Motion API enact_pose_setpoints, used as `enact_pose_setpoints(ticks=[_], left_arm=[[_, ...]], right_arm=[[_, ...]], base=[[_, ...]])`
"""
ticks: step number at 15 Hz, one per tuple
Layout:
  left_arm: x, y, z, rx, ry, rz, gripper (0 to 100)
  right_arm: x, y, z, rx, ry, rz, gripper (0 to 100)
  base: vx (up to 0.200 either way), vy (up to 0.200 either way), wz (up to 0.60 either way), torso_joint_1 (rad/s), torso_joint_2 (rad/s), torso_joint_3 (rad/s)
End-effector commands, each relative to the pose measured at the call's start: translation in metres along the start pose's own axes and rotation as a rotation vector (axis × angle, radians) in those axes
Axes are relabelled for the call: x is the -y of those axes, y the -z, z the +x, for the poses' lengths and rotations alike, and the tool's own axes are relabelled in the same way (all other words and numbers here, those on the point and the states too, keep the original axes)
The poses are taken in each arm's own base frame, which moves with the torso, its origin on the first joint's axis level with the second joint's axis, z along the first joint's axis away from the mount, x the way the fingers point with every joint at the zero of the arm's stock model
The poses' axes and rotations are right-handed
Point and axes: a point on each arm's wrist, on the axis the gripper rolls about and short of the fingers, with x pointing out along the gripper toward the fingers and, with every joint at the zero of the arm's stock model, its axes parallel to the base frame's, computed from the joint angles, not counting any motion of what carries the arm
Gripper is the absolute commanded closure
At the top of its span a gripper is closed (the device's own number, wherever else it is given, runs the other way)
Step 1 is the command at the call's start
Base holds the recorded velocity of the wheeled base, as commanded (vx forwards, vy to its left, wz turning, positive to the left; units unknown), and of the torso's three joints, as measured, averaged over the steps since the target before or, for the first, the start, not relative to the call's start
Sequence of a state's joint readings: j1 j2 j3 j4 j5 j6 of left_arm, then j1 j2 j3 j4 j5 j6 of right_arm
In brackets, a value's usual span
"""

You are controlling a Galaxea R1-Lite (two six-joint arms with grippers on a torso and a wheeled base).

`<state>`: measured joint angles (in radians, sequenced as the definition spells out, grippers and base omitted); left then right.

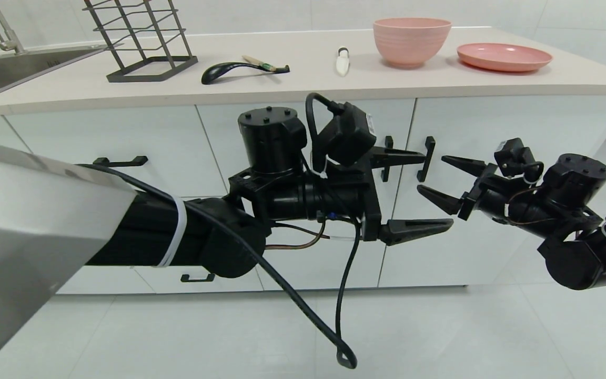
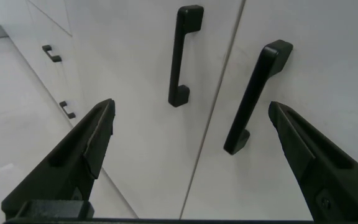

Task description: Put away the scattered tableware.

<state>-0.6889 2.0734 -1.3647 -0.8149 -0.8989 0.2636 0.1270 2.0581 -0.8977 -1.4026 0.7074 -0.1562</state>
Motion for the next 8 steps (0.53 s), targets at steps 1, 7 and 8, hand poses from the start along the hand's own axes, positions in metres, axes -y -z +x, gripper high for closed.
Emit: enact_pose_setpoints(ticks=[1,7,8], left_arm=[[-0.013,0.006,0.000,0.014,0.015,0.017,0],[-0.018,0.012,-0.001,-0.021,-0.102,0.005,0],[-0.019,0.012,-0.001,-0.029,-0.130,0.004,0]], right_arm=[[0.004,0.008,0.006,-0.001,-0.002,0.001,0],[0.011,0.018,0.017,0.019,-0.013,-0.010,0],[0.011,0.018,0.017,0.024,-0.023,-0.011,0]], base=[[0.000,0.000,0.00,0.000,0.00,0.000],[0.000,0.000,0.00,0.000,0.00,0.000],[0.000,0.000,0.00,0.000,0.00,0.000]])
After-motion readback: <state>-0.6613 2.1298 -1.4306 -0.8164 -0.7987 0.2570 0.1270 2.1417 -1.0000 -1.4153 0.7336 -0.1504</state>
